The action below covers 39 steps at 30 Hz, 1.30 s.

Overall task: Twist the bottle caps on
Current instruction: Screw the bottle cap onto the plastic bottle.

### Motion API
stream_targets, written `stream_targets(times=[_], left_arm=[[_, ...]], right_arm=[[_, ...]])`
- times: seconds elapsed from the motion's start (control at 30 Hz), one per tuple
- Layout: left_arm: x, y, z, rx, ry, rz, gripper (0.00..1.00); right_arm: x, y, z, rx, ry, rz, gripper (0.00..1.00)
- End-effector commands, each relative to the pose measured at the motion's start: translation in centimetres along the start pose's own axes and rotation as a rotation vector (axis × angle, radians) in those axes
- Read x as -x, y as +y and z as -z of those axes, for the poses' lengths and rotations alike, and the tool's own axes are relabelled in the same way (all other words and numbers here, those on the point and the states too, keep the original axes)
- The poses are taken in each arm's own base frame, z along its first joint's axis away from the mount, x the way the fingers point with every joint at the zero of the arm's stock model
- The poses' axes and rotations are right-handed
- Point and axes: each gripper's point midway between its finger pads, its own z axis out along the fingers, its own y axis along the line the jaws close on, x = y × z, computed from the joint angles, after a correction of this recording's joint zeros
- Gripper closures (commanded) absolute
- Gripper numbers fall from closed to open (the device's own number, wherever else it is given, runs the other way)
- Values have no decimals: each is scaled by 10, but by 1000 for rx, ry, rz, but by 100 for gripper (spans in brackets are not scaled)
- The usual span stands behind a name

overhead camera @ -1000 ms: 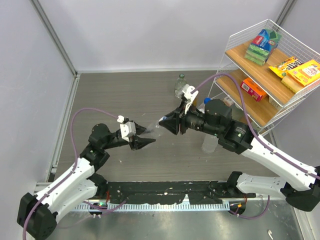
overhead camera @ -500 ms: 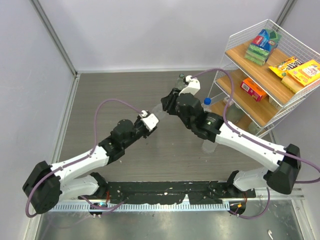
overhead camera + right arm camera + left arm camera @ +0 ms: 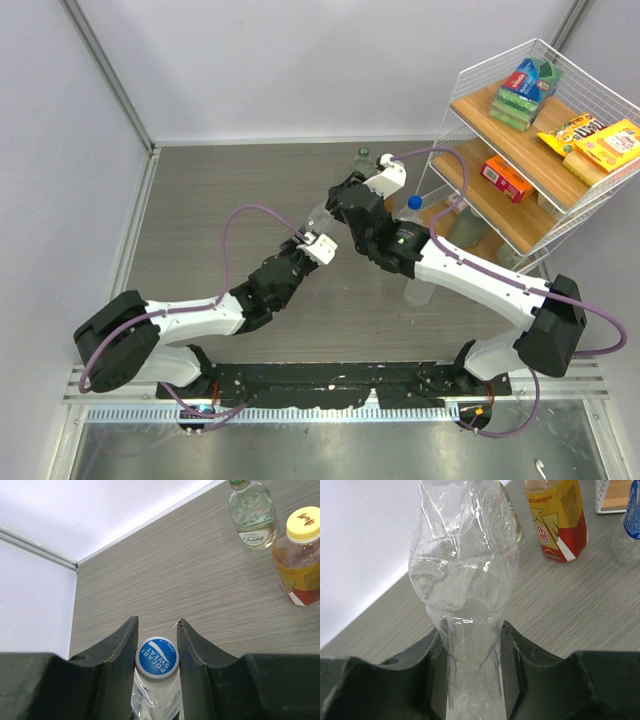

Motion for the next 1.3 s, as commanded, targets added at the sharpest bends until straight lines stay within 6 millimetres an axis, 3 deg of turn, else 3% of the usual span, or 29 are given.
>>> stream_targets(times=[0.0, 0.07, 0.17, 0.37, 0.6, 0.7, 0.83, 0.93, 0.97, 1.0, 1.03, 1.17, 1.27], left_arm=[[88, 18, 9, 56, -325, 166, 100], [89, 18, 10, 58, -326, 189, 100], [85, 17, 7, 63, -304, 200, 100], [80, 19, 2, 92, -272, 229, 100], [81, 17, 2, 86, -274, 239, 100], [80, 16, 3, 74, -269, 233, 100], [77, 17, 3, 83, -252, 252, 100], [77, 20, 6, 90, -253, 288, 62], [76, 21, 8, 90, -250, 305, 49], [76, 20, 11, 78, -248, 319, 16], [78, 21, 15, 66, -249, 336, 1], [75, 18, 37, -25, -159, 417, 0], [70, 14, 64, -105, -113, 520, 0]], right_arm=[[-23, 24, 8, 109, 84, -39, 88], [-23, 29, 13, 146, 101, -18, 85], [-26, 38, 19, 212, 135, -2, 68], [-27, 40, 22, 234, 142, 51, 61], [-25, 37, 19, 212, 137, 100, 39], [-24, 37, 19, 212, 130, 107, 43], [-23, 41, 21, 228, 118, 97, 71], [-18, 40, 20, 215, 96, 108, 92], [-17, 38, 20, 211, 87, 124, 93], [-14, 37, 20, 207, 77, 147, 96], [-12, 35, 21, 206, 68, 160, 97], [-4, 17, 24, 184, 39, 331, 98], [-11, -4, 26, 206, 22, 526, 98]])
